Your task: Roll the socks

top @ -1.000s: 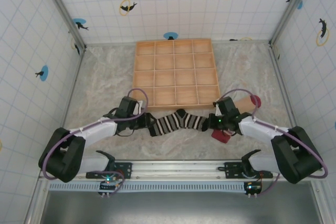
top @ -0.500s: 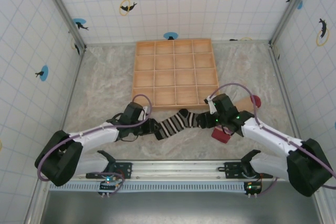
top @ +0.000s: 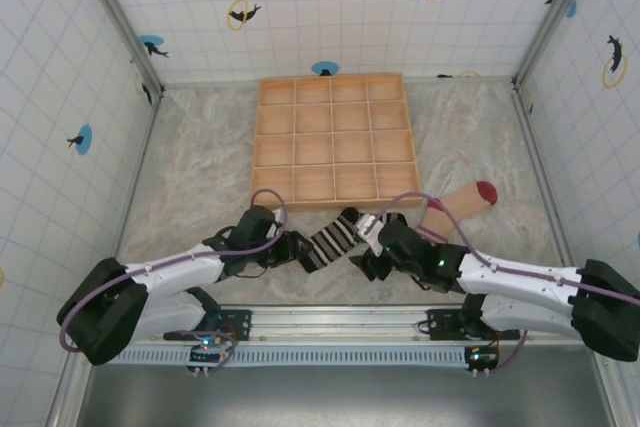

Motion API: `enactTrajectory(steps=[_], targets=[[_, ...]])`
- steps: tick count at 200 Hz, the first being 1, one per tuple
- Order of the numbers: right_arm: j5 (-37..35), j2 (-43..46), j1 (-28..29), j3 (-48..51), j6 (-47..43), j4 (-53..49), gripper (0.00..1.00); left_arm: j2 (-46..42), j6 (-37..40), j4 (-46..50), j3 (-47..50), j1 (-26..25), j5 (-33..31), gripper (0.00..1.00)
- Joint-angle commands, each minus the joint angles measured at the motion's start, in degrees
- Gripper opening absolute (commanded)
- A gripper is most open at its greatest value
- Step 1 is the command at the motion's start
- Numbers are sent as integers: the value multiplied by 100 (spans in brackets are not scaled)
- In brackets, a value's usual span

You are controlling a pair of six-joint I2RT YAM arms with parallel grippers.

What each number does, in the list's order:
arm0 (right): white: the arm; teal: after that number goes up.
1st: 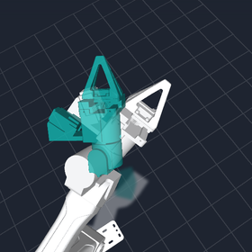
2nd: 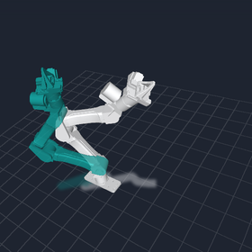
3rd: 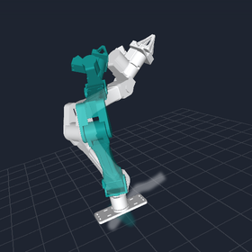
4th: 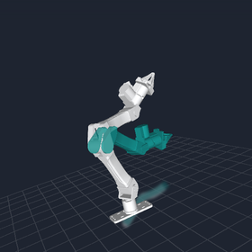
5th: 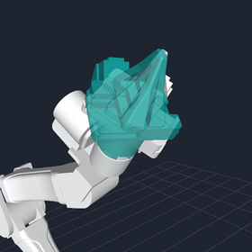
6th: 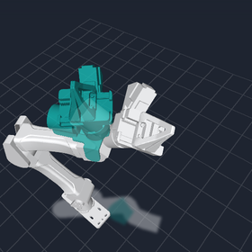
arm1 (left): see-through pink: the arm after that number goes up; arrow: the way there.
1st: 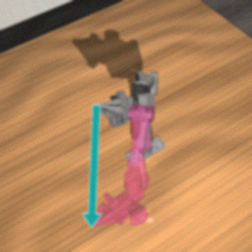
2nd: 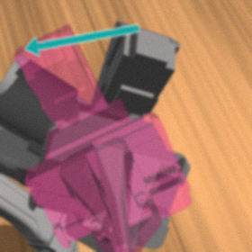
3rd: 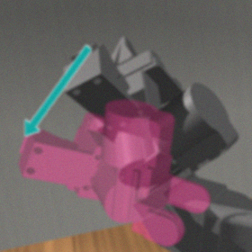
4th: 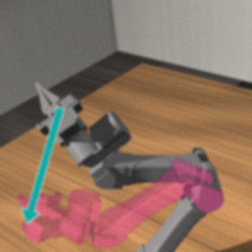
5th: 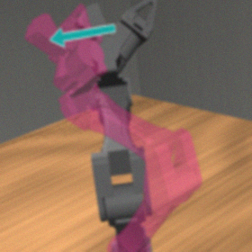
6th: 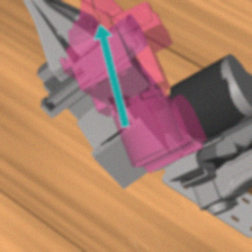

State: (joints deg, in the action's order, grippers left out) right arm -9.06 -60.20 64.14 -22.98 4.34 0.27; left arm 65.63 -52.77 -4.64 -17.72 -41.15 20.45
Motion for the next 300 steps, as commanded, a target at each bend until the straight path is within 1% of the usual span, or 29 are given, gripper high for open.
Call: enactTrajectory(steps=[1,17,47,71,97,136,182,205,229,243,265,276,300], targets=[[-354,-399,367,70,-546,955,73,-59,-359,714,77,-8,-605,83],[-372,-739,618,-8,-701,1250,69,-244,-476,859,-4,14,-819,89],[-339,-1311,859,-21,-1031,2002,67,-65,-467,1388,-400,124,-830,92],[-342,-1762,1001,-215,-1192,2302,64,150,-298,1701,-727,168,-746,92],[-133,-2292,1081,-510,-1278,2448,63,-42,-321,1691,-733,333,-714,92],[-265,-2922,1241,-855,-1379,2704,60,-192,-232,1874,-735,581,-643,91],[-194,-3469,1253,-1252,-1325,2612,57,-229,-178,1890,-623,666,-534,90],[-278,-3690,1255,-1322,-1207,2550,53,-272,-172,1893,-608,686,-506,90],[-410,-3810,1246,-1301,-1057,2481,51,-378,-216,1902,-583,682,-544,90],[-517,-3841,1229,-1339,-973,2420,45,-386,-207,1933,-606,693,-551,90],[-586,-3963,1167,-1528,-863,2158,42,-349,-173,1999,-674,696,-549,89],[-540,-4082,1107,-1752,-759,1826,41,-346,-154,2060,-715,696,-559,90],[-658,-4125,1077,-1981,-602,1278,41,-394,-95,2173,-810,711,-555,89]])
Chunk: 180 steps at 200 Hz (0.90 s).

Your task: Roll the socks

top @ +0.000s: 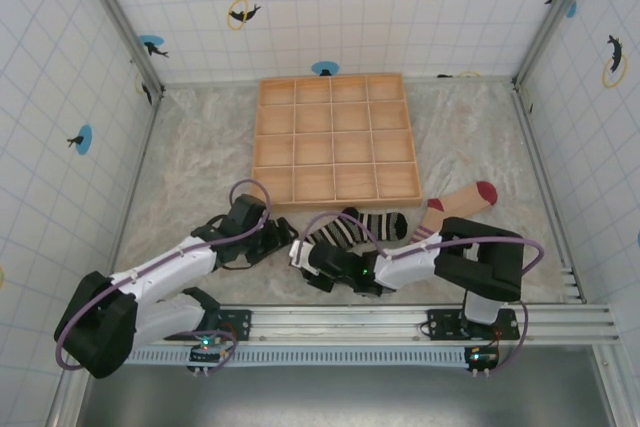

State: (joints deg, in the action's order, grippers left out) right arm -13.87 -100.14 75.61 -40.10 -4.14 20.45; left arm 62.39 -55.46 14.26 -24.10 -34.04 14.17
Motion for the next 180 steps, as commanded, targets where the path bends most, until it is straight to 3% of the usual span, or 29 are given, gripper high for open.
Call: enactTrajectory(steps=[1,35,62,113,130,149,180], targets=[[-182,-126,-76,-270,256,-759,41,-79,175,289,-182,2,70,89],[96,-19,-302,-428,446,-1527,41,-241,171,439,-167,36,-10,89],[108,97,-319,-192,590,-1566,39,-272,115,484,-145,31,-2,89],[-62,145,-234,-258,968,-1809,6,-174,11,358,-181,35,119,86],[31,250,-244,-307,1221,-1697,0,-256,-231,-120,34,31,410,83],[48,381,-334,-419,1652,-1804,0,-348,-567,-679,265,2,545,78],[1175,772,-883,-114,2826,-1459,0,-314,-879,-1461,418,-395,346,74]])
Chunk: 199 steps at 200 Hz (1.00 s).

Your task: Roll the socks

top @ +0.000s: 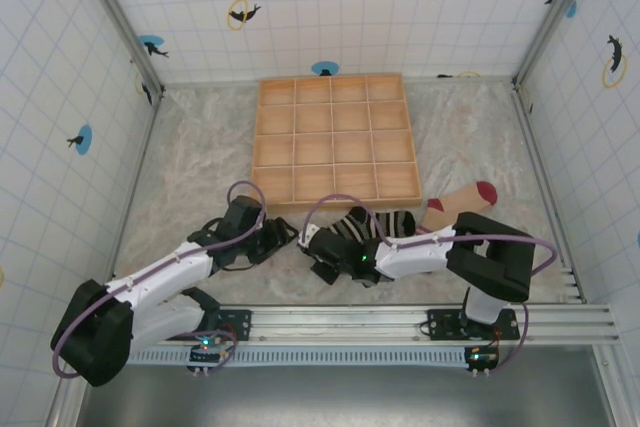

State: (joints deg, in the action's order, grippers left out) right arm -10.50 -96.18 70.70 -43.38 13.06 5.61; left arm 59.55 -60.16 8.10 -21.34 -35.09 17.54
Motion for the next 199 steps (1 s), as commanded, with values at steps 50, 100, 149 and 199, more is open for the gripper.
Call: enactTrajectory(steps=[50,100,149,199], targets=[[1850,984,-957,1219,2852,1334,0,107,-792,-1707,343,-701,-265,69],[1542,1293,-1040,1965,4236,2106,0,104,-960,-1812,238,-1070,-636,59],[1001,1726,-1148,2638,5149,2462,0,308,-779,-1757,301,-1346,-745,55],[1142,1846,-1404,3104,5456,2554,0,1354,-747,-1787,-291,-2074,-1142,51]])
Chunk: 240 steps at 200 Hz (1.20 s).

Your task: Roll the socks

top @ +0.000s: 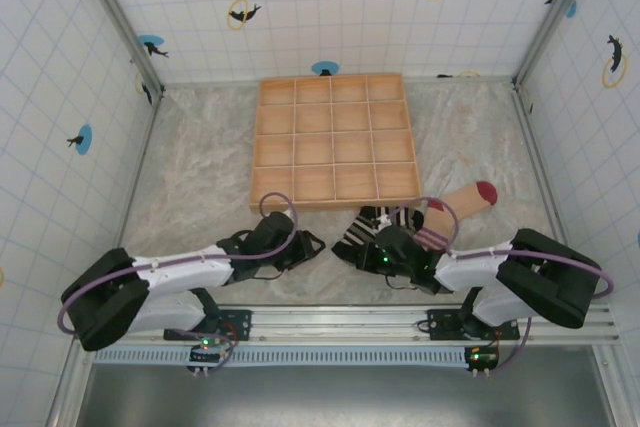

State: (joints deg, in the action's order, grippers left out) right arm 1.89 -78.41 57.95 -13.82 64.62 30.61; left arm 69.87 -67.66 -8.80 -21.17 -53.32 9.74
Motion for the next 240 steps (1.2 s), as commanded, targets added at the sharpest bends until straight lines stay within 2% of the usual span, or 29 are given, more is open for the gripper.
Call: enactTrajectory(steps=[1,19,64,80,154,176,206,226,240], targets=[[-91,66,-132,151,298,52,0,333,-8,-110,-309,-259,-373,51],[-109,194,-161,291,409,72,0,469,-96,-431,-365,-420,-476,51],[-204,274,-162,394,512,132,0,920,-208,-554,-593,-865,-762,47],[-227,239,-160,465,582,215,0,1081,-256,-784,-587,-903,-752,43],[-205,114,-204,655,855,550,0,1901,-571,-1458,-770,-925,-699,42],[-196,149,-231,731,896,629,0,2198,-702,-1423,-904,-932,-594,31],[-189,197,-271,773,928,687,0,2355,-948,-1266,-885,-969,-643,28],[-132,179,-300,798,946,824,0,2391,-954,-846,-1038,-982,-798,23],[-65,188,-297,810,898,935,0,2396,-899,-335,-1248,-987,-935,15]])
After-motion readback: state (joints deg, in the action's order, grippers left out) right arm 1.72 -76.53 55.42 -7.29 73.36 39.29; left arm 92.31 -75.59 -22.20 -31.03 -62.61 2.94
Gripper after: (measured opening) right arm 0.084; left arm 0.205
